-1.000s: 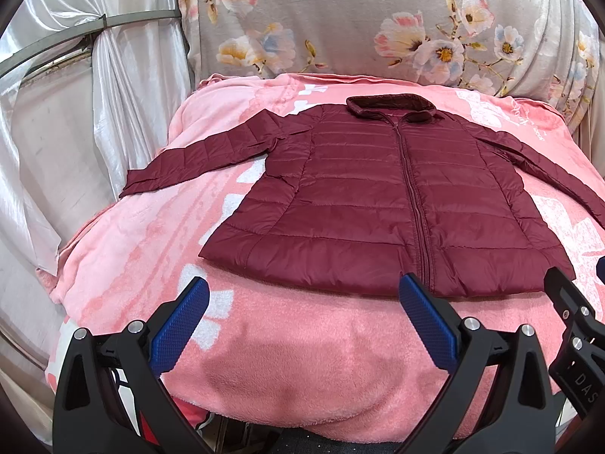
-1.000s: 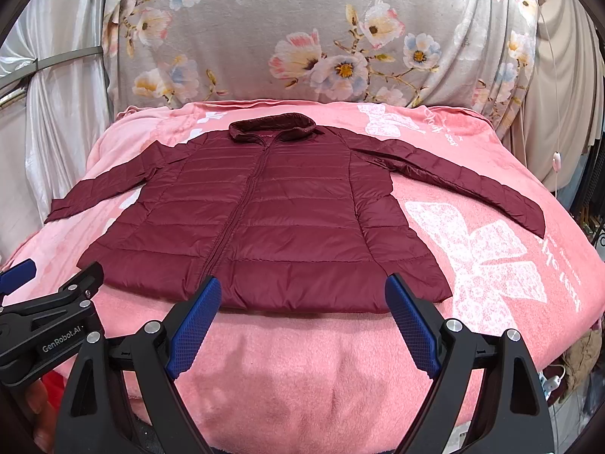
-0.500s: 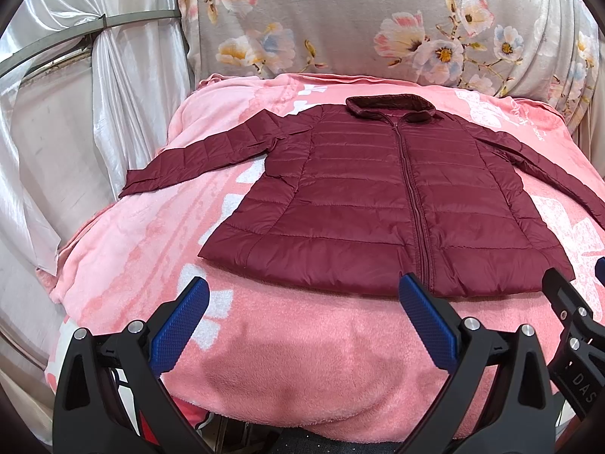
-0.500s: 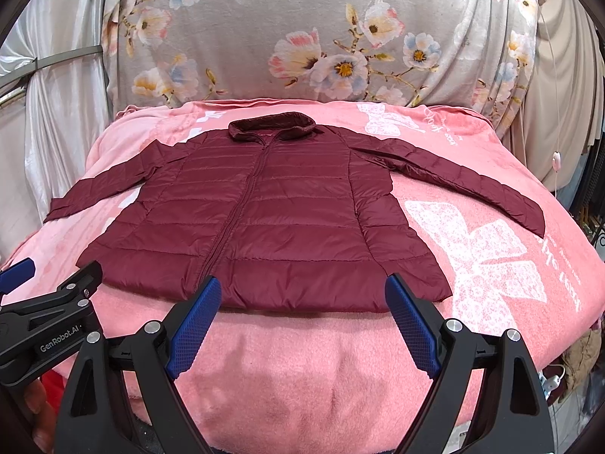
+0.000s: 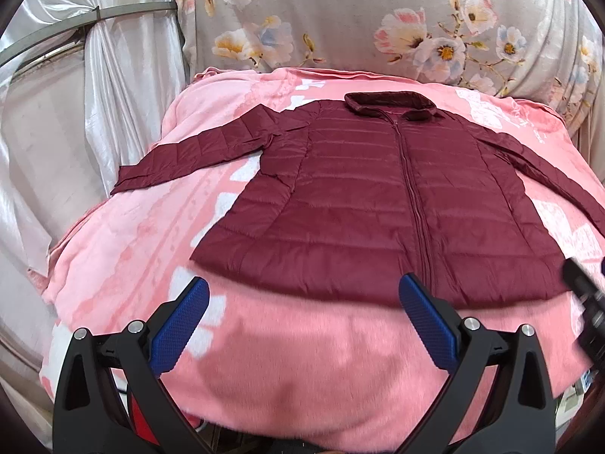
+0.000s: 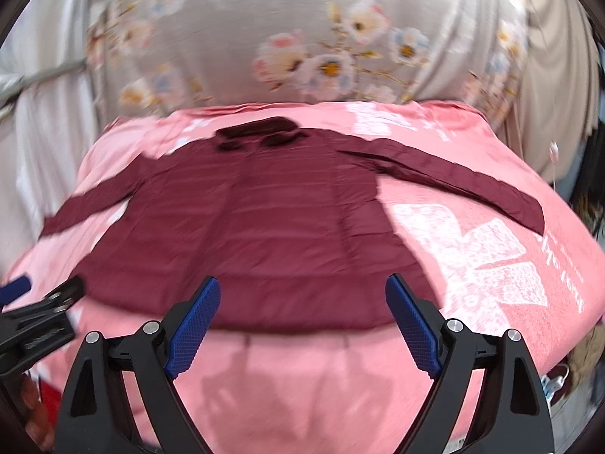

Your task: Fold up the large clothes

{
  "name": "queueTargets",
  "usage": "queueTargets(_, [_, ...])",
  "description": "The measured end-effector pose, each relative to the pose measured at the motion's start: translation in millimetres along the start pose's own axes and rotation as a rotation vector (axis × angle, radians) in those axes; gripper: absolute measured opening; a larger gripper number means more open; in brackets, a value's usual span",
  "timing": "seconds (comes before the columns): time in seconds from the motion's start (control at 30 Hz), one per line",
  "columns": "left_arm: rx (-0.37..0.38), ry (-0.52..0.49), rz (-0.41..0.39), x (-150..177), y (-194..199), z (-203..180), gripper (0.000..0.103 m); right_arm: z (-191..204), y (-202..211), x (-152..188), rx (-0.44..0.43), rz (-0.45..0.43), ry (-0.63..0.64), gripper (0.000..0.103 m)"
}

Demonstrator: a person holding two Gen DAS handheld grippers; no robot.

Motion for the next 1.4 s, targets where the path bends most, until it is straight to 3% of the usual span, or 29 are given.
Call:
queueTargets(0.27, [0.011,0.034,0.01,-35,-48,-8,0.098,-165,-61,-12,0.12,0.028,-0.312,0.087])
queueTargets(0.47, [0.016,0.024,0.016,-52,-83,-28,0.098,-300,-117,14,0.192,0.061,-0.62,0.087])
queueTargets(0.67, [0.021,0.004,0.033,-63,-115,-51,0.098,-375,-165,44,0.242,0.109,-0.798,0.087])
queueTargets(0.87, [0.023,-0.021,0.048,-70,-139,-72,0.098,-409,-184,45,0.3,0.08,-0.83,0.086])
queueTargets(0.93, [0.02,-0.032,0.052,-71,-145,-78,0.098,-418,-189,41,0.318,0.071,-0.83,0.078])
queueTargets(1.0, [0.024,-0.036,0.057,-72,-150,-82,0.098,-423,-197,34,0.31,0.061,-0.828,0.046])
queueTargets(1.07, [0.028,-0.038,0.06,-71,-154,-84,0.098,-425,-204,25,0.284,0.054,-0.828,0.022])
queueTargets(1.13, [0.028,-0.039,0.063,-71,-158,-85,0.098,-419,-206,6,0.262,0.021,-0.806,0.01])
queueTargets(1.23, [0.029,-0.035,0.071,-72,-163,-85,0.098,-392,-203,-53,0.23,-0.061,-0.686,0.008])
queueTargets(1.4, [0.028,-0.019,0.071,-76,-168,-77,0.098,-286,-206,-158,0.05,-0.173,-0.432,0.007])
Point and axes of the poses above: each gripper's, at about its wrist camera, not at the fingertips, and y roughly against the way its jaws point, z to its left, x to its underside, the point moved 6 cm from there along -y, roughly the way its jaws point, and after that the axes turned 12 degrees about y, right-handed, at the moved point
